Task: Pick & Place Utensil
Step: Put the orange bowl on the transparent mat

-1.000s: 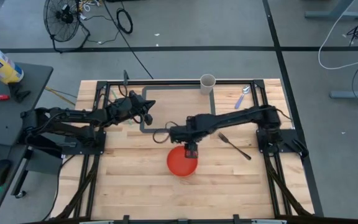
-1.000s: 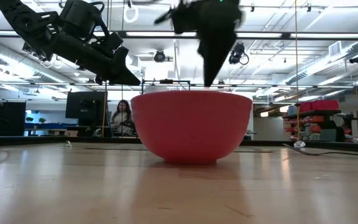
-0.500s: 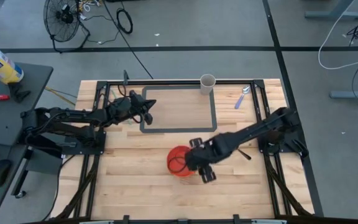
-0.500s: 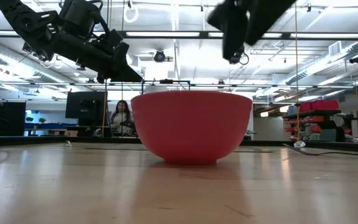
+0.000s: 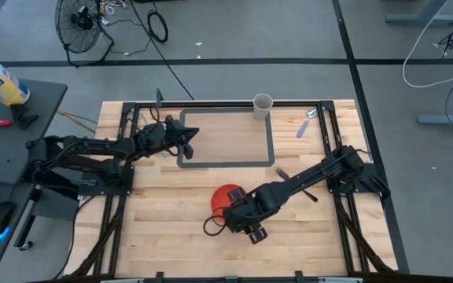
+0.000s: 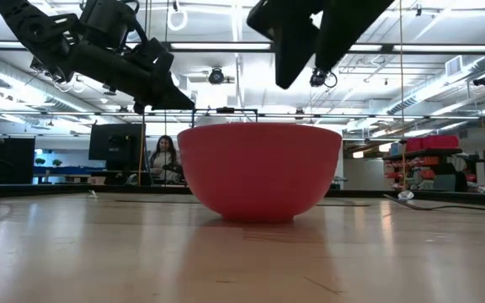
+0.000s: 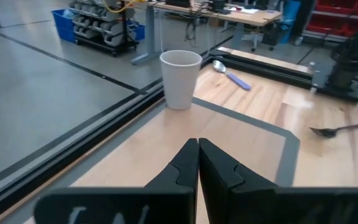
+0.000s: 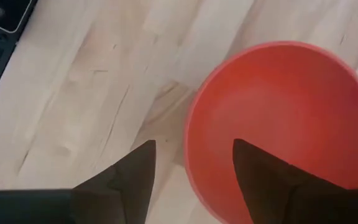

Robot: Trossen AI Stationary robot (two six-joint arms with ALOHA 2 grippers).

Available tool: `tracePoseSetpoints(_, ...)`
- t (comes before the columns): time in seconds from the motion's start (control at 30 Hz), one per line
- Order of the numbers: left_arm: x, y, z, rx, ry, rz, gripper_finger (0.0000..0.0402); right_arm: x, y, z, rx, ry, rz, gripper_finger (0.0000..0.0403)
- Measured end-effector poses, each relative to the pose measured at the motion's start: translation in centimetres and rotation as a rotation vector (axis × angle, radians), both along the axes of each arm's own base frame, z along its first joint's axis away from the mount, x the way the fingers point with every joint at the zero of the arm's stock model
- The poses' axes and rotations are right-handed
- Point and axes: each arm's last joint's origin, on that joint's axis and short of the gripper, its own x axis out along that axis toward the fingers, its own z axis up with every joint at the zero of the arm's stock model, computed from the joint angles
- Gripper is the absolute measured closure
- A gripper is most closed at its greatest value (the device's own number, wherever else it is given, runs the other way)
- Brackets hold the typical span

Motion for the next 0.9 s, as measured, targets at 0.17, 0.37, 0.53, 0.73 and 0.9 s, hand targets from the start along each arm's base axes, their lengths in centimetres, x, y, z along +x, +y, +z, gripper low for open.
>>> tracePoseSetpoints(0.17,0.2,-0.6,0.0,-0.002,-0.003,-0.044,0.0388,-0.4,1.1,0.2,-0.015,-0.028,0.024,0.0188)
tracePoseSetpoints(0.37,0.3,-0.8,0.0,-0.002,-0.007,-0.05,0.0387,-0.5,2.1,0.4,-0.022,-0.074,0.09,0.0188)
tracePoseSetpoints(0.53,0.3,-0.8,0.0,-0.019,-0.015,-0.055,0.0388,-0.4,1.3,-0.6,-0.077,-0.063,0.066,0.0188)
tracePoseSetpoints(0.73,0.3,-0.8,0.0,-0.021,-0.016,-0.057,0.0387,-0.9,0.3,-3.4,-0.11,-0.003,0.08,0.0188)
tracePoseSetpoints(0.9,0.3,-0.8,0.0,-0.021,-0.015,-0.057,0.0388,-1.2,0.4,-5.1,-0.125,-0.013,0.155,0.0191)
